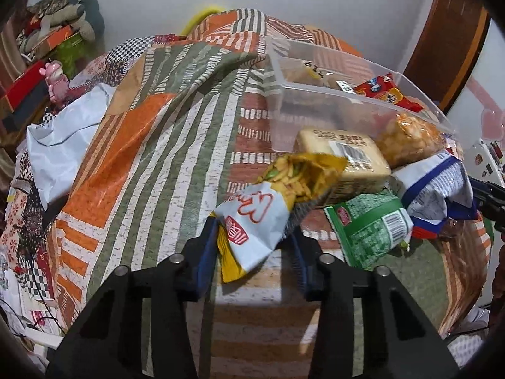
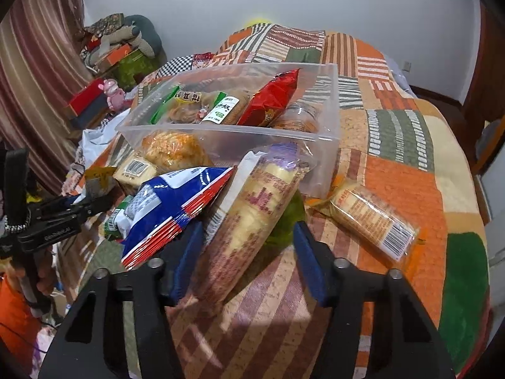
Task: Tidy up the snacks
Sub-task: 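Grasp the yellow-and-white chip bag with the left gripper while the right grasps the wrapped biscuit roll, then lift both held snacks, lower them into the clear box and open both grippers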
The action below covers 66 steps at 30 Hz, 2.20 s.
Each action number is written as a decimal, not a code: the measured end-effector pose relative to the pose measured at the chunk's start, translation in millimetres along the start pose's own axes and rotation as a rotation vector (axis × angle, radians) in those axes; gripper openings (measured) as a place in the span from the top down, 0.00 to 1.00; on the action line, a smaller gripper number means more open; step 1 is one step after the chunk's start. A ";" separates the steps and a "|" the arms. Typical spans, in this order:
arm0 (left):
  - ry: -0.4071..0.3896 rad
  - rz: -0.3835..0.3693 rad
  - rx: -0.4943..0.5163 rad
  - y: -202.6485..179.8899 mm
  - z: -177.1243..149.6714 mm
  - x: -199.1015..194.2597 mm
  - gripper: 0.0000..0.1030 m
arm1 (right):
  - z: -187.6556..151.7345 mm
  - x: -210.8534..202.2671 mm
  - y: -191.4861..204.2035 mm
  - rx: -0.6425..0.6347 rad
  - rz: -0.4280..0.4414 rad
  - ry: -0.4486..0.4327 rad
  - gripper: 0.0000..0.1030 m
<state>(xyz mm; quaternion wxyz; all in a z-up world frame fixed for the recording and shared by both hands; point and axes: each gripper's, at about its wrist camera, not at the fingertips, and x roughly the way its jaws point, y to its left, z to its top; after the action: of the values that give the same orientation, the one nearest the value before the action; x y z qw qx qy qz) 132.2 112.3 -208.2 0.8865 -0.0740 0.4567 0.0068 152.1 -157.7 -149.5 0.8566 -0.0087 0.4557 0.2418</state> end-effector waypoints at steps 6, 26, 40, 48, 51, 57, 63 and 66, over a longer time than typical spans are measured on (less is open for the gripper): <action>-0.007 -0.046 -0.002 -7.8 -0.5 -7.9 0.63 | -0.5 -12.8 -7.6 0.002 -0.019 -0.021 0.71; -0.007 -0.034 0.054 -29.2 -2.8 2.1 0.65 | -4.4 14.8 -0.8 0.046 -0.009 0.036 0.58; -0.091 -0.017 0.050 -34.6 8.7 -33.1 0.71 | -13.4 -28.0 -28.3 0.102 -0.018 -0.077 0.64; -0.165 -0.036 0.069 -45.1 27.2 -57.8 0.71 | 0.2 -49.8 -31.4 0.109 -0.010 -0.153 0.64; -0.186 -0.041 0.072 -49.5 35.5 -62.3 0.71 | 9.2 -54.6 -31.8 0.103 -0.005 -0.184 0.64; -0.218 -0.052 0.074 -55.7 55.4 -64.7 0.71 | 28.5 -57.7 -29.9 0.081 -0.006 -0.236 0.64; -0.252 -0.057 0.081 -62.0 76.1 -66.4 0.71 | 46.0 -50.0 -33.5 0.093 0.007 -0.260 0.64; -0.263 -0.059 0.082 -64.6 87.9 -63.4 0.71 | 54.4 -42.9 -36.3 0.096 0.010 -0.262 0.64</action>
<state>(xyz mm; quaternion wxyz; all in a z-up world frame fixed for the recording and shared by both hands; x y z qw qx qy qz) 171.5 63.9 -98.4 0.9409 -0.0495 0.3339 -0.0286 189.7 -194.4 -91.5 0.9071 0.0664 0.3511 0.2227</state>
